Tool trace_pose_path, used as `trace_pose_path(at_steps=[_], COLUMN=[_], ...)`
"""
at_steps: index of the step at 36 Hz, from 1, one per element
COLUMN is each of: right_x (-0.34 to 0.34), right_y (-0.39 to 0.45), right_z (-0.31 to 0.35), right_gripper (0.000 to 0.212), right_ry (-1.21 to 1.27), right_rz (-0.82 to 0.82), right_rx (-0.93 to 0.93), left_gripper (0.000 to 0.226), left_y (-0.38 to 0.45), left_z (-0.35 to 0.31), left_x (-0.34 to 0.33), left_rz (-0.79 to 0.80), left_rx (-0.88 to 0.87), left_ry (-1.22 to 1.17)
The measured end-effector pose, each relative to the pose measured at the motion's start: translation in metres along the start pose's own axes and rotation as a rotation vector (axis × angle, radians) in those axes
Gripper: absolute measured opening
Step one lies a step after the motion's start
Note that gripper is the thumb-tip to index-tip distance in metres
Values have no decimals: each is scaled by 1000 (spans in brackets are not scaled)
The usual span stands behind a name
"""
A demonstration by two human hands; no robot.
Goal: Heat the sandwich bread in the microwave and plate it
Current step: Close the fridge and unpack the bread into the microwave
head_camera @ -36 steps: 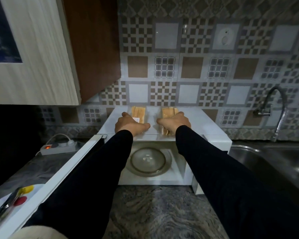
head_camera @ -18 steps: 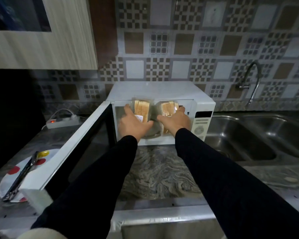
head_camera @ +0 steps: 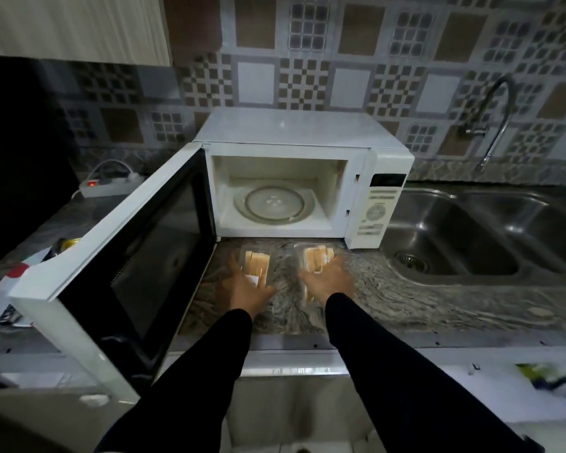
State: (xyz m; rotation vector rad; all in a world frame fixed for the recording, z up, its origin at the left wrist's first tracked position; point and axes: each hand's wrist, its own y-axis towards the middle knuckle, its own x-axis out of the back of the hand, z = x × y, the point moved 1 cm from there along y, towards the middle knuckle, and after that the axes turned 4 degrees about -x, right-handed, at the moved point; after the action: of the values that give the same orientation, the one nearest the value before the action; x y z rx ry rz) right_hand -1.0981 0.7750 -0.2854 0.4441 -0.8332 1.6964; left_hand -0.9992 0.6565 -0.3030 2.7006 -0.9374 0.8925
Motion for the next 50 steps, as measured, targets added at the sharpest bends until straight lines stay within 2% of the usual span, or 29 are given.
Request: trace_pose_path(at_steps=[5, 13, 17, 19, 22, 24, 25, 28, 30, 33, 36, 40, 43, 46, 50], right_x=[-16, -26, -29, -28, -21, -13, -9, 0, 2, 2, 2, -1, -2, -3, -5], right_y=[16, 25, 28, 26, 22, 17, 13, 5, 2, -4, -7, -5, -4, 0, 1], right_z=[-16, -24, -28, -30, -31, -34, -35, -40, -45, -55, -60, -58, -58, -57, -55], right_gripper=[100, 87, 95, 98, 99, 85, 76, 50, 33, 17, 17, 14, 15, 16, 19], right_ry=[-18, 34, 65, 85, 69, -32, -85, -217, -312, -445, -469, -486, -514, -518, -552], right_rz=[53, 92, 132, 144, 71, -57, -115, -175, -97, 42, 107, 229, 219, 200, 166], right_rx=[-11, 10, 8, 32, 103, 196, 247, 385, 436, 497, 493, 512, 528, 515, 507], left_gripper=[116, 108, 110, 101, 57, 35, 29, 26, 32, 36, 28, 20, 38, 54, 51], left_y=[8, 22, 23, 19, 16, 11, 7, -7, -13, -18, -21, -22, -24, -28, -31], left_z=[18, 27, 24, 19, 6, -2, -6, -15, -15, -13, -11, -6, 0, 0, -2], left_x=[-11, -22, -18, -13, -13, -18, -21, -32, -40, -51, -59, -59, -56, -52, -52], left_rz=[-8, 42, 11, -141, -309, -269, -179, 113, 200, 303, 396, 438, 489, 524, 513], left_rx=[76, 124, 102, -66, -456, -644, -665, -448, -280, -187, -150, -111, -25, -6, 0], left_ry=[130, 81, 86, 214, 244, 287, 318, 354, 435, 490, 418, 266, 41, -43, -75])
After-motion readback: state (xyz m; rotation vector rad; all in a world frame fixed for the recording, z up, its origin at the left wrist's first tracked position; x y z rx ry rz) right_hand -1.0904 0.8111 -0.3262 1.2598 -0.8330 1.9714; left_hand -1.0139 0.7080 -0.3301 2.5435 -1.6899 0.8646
